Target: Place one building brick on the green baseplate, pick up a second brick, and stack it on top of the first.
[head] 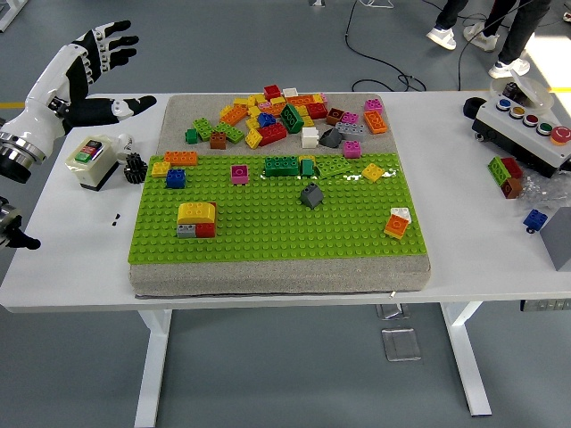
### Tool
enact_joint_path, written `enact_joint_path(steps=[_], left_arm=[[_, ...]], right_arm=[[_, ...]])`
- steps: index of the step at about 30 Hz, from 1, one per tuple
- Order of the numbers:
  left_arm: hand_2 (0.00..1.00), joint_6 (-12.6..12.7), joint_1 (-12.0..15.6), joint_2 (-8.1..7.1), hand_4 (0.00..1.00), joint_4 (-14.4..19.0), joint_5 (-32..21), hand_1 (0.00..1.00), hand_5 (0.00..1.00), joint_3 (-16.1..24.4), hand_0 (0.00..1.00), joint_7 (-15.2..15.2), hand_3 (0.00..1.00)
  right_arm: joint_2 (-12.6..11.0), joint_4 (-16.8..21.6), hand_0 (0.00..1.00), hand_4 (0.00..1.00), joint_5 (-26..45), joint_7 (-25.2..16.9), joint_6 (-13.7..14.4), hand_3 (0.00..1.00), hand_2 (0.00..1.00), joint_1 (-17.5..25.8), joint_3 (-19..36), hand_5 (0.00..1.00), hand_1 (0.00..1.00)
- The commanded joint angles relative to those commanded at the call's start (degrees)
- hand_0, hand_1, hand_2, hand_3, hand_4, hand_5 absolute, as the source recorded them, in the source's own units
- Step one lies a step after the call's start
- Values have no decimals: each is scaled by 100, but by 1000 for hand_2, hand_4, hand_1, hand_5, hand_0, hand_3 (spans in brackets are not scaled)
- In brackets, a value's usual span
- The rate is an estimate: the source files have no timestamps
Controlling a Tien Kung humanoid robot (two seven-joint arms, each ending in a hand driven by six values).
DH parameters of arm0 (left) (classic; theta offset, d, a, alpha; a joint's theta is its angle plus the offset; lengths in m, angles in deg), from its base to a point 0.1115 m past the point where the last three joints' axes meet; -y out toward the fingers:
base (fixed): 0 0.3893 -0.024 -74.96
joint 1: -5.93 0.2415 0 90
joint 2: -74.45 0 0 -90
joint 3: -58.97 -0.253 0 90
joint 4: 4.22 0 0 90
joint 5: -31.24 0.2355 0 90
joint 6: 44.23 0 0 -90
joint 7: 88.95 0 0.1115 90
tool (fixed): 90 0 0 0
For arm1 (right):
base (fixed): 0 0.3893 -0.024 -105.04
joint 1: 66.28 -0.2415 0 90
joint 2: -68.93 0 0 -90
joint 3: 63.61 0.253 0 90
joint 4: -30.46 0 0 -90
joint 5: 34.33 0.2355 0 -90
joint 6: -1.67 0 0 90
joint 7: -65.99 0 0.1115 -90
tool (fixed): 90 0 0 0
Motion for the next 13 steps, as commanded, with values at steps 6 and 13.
enact_joint_path(steps=[6,13], left_arm=[[893,-176,-32,6,998,-22,37,890,2,35,950,63,939],[952,-619,-80,21,998,-109,-5,953,15,61,998,122,998]], right_arm=[[3,0,754,926,-1,-2,0,697,729,6,18,464,680],[9,0,754,929,3,-4,-1,697,728,3,30,466,680]])
